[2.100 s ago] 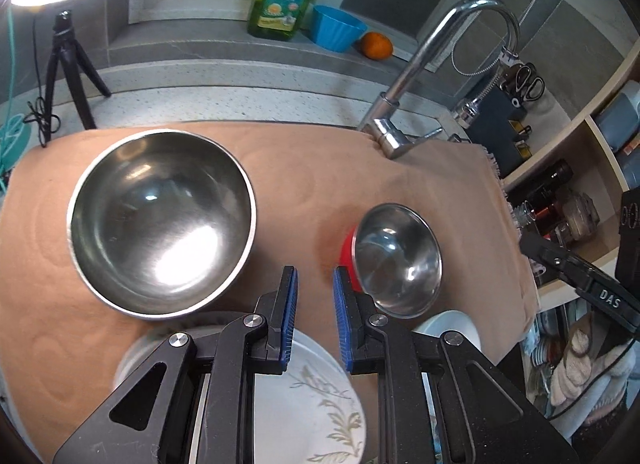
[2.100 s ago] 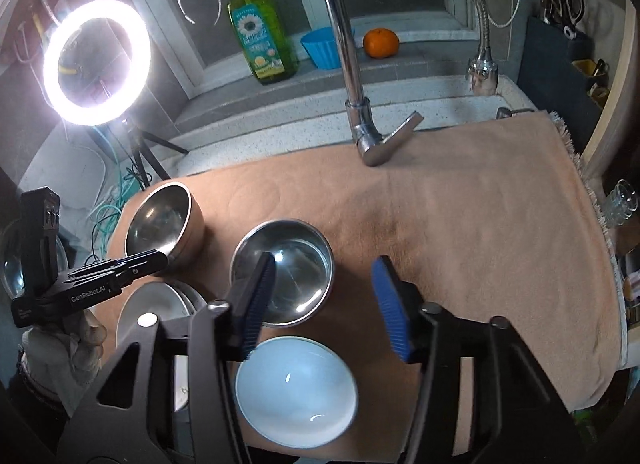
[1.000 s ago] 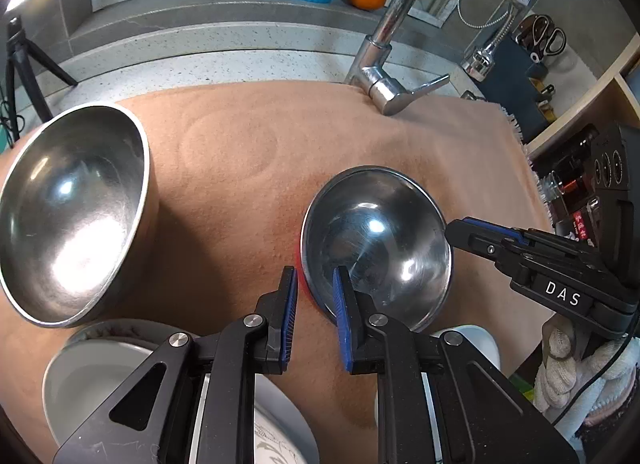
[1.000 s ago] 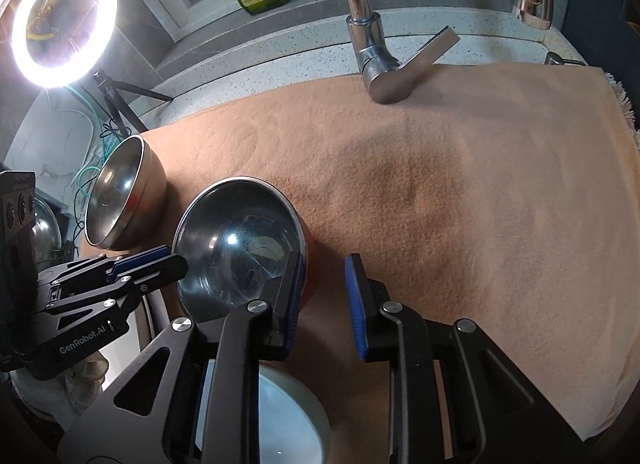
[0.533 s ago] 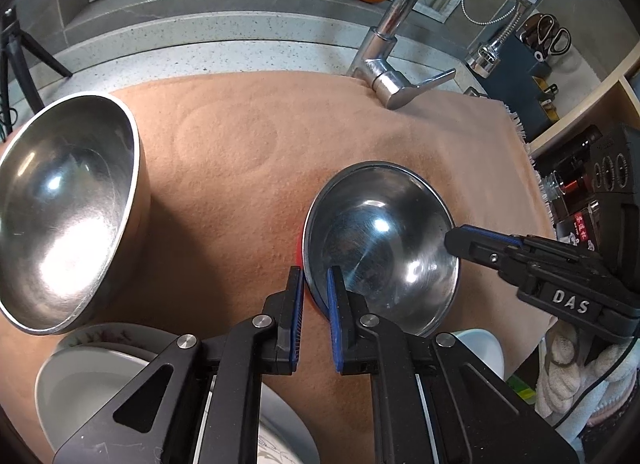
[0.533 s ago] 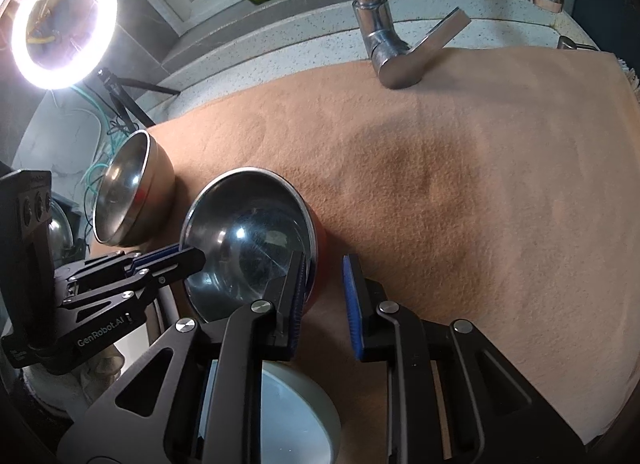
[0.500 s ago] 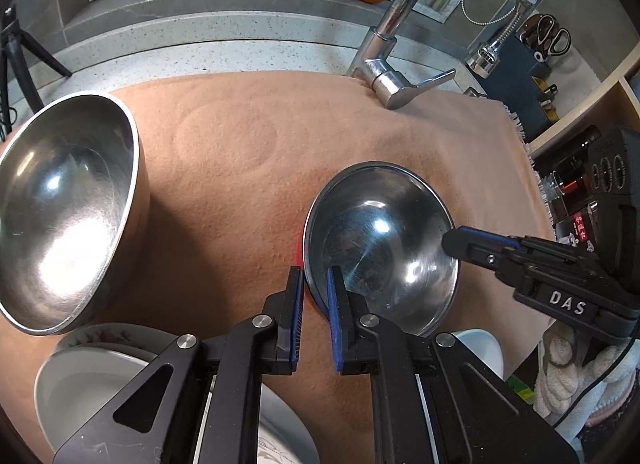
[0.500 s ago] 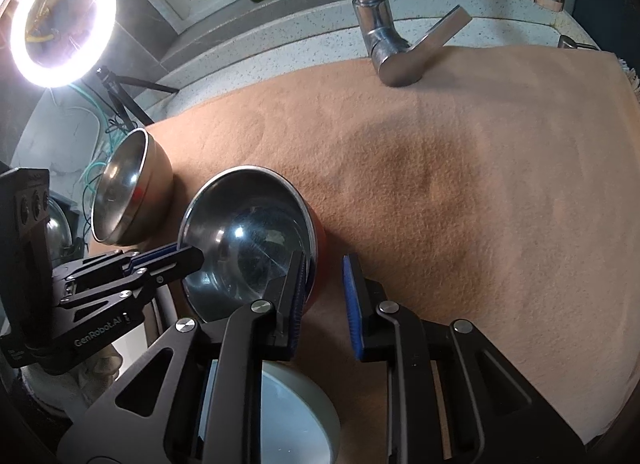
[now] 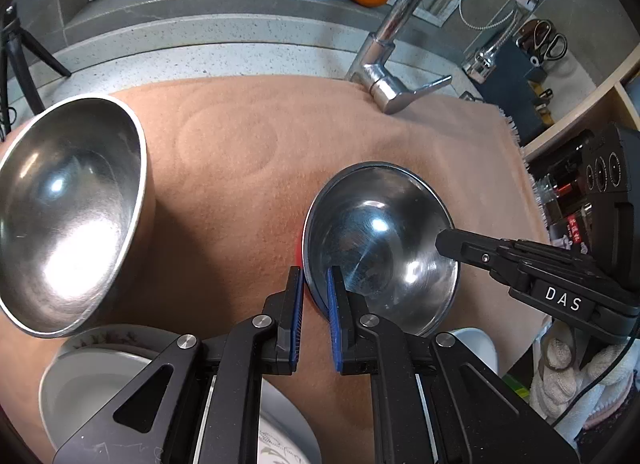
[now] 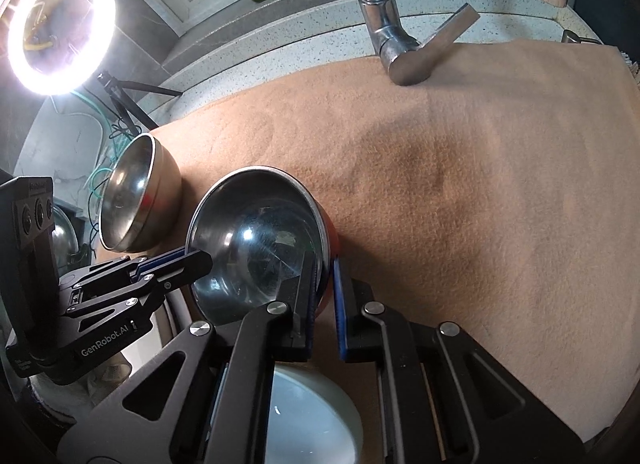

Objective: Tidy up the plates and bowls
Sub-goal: 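Lift and carry the red-bottomed bowl over the large steel bowl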

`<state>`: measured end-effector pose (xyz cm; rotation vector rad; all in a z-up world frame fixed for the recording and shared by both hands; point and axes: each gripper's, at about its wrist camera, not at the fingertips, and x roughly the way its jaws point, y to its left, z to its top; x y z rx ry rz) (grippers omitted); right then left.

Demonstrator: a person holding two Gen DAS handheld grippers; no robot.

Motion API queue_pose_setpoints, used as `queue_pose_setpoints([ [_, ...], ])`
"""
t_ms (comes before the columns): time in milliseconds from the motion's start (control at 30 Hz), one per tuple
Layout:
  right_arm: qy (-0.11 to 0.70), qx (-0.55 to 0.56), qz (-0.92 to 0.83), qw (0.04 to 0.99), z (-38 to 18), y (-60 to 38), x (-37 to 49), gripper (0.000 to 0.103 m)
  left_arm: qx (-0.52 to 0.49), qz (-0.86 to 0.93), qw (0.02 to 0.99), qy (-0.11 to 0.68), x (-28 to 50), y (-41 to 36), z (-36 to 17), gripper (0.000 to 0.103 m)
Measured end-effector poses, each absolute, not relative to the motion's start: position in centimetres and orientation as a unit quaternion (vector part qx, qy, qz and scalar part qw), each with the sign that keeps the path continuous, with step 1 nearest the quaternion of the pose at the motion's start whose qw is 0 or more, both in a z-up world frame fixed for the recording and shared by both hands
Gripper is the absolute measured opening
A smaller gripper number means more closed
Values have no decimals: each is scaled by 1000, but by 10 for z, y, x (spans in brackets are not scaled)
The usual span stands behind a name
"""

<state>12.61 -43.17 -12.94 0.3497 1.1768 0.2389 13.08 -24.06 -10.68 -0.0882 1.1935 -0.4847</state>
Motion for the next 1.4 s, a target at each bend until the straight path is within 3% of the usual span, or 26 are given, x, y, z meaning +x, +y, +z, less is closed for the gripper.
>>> queue_pose_setpoints([
  [800, 515, 173, 153, 825, -70, -366, 130, 8, -66, -221, 831, 507, 128, -168, -52, 10],
  [1400, 511, 162, 181, 825, -63, -291, 166, 8, -59, -179, 848, 495, 154, -99, -41, 10],
])
